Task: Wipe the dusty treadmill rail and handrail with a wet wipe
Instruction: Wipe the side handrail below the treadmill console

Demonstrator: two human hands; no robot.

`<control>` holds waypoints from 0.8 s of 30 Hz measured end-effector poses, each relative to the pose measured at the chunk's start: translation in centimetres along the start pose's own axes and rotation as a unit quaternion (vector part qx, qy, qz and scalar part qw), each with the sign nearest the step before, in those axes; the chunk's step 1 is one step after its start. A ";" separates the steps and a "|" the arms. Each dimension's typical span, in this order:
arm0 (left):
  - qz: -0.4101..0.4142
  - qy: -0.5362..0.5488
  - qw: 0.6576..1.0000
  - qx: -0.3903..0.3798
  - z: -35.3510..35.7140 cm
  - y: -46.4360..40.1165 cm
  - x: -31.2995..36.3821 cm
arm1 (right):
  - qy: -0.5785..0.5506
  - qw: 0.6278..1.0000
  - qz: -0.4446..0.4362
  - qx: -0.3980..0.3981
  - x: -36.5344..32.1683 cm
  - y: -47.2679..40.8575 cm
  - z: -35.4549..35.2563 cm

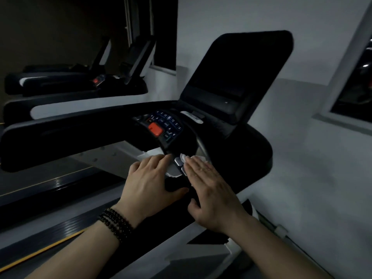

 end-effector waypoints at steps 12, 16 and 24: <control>0.075 0.006 0.997 -0.024 1.1 -2.2 6.6 | 0.041 0.997 0.063 -0.002 3.9 3.4 -3.4; 0.074 0.001 0.997 -0.027 2.6 -2.8 7.8 | 0.036 0.997 0.069 -0.009 5.6 4.4 -2.9; 0.046 -0.012 0.997 -0.067 6.8 -3.1 8.7 | 0.005 0.997 0.071 -0.026 8.5 5.6 -1.3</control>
Point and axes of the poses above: each hand's wrist, its own y-axis away from the middle knuckle, its own z-axis out of the palm, x = y × z, the point moved 8 cm from there along -y, towards the middle knuckle, and after that the axes turned 13 degrees about -z, right-handed, at the moved point
